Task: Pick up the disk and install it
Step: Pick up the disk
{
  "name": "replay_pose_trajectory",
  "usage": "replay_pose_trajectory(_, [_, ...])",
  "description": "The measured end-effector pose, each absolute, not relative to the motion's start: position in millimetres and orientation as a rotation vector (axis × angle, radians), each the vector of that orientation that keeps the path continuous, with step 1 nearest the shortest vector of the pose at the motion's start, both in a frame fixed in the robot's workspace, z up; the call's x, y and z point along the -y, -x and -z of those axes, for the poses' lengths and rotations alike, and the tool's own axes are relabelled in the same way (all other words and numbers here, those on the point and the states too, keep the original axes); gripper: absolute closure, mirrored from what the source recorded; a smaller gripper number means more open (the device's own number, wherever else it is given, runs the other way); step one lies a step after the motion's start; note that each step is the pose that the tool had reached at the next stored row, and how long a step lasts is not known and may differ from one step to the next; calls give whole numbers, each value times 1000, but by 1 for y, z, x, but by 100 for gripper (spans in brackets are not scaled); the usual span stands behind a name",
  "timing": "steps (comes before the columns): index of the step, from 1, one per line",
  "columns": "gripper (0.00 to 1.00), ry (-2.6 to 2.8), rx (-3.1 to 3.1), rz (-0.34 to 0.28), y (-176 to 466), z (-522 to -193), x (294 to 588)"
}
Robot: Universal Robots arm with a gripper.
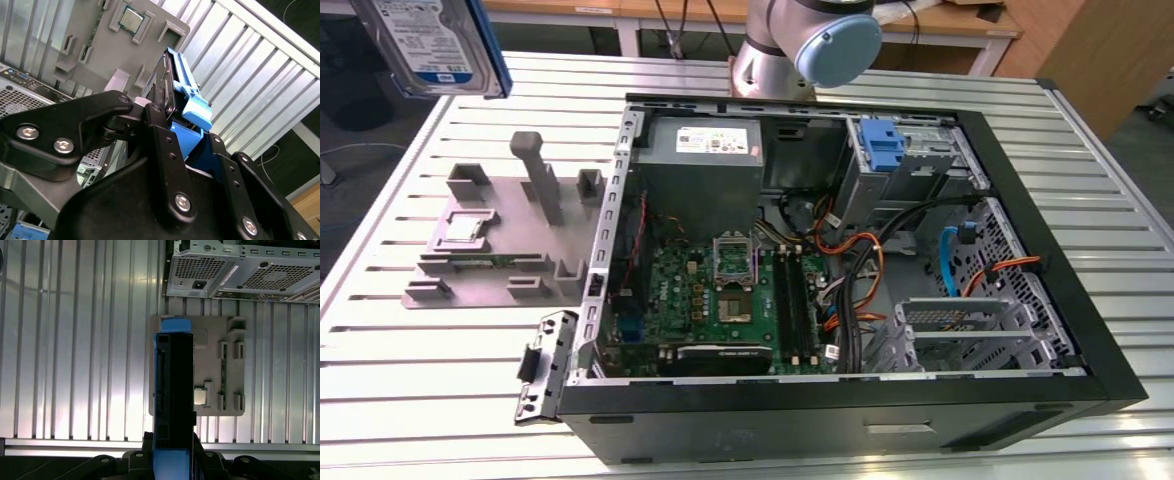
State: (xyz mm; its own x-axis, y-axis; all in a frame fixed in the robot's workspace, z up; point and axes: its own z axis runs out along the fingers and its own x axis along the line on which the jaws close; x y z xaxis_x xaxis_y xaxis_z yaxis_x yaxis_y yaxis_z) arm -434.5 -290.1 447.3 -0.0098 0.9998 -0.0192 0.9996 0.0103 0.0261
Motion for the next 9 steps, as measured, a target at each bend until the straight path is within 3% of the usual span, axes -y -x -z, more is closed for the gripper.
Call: replay_pose_trajectory(9, [63, -2198, -2219, -30, 434, -451, 291])
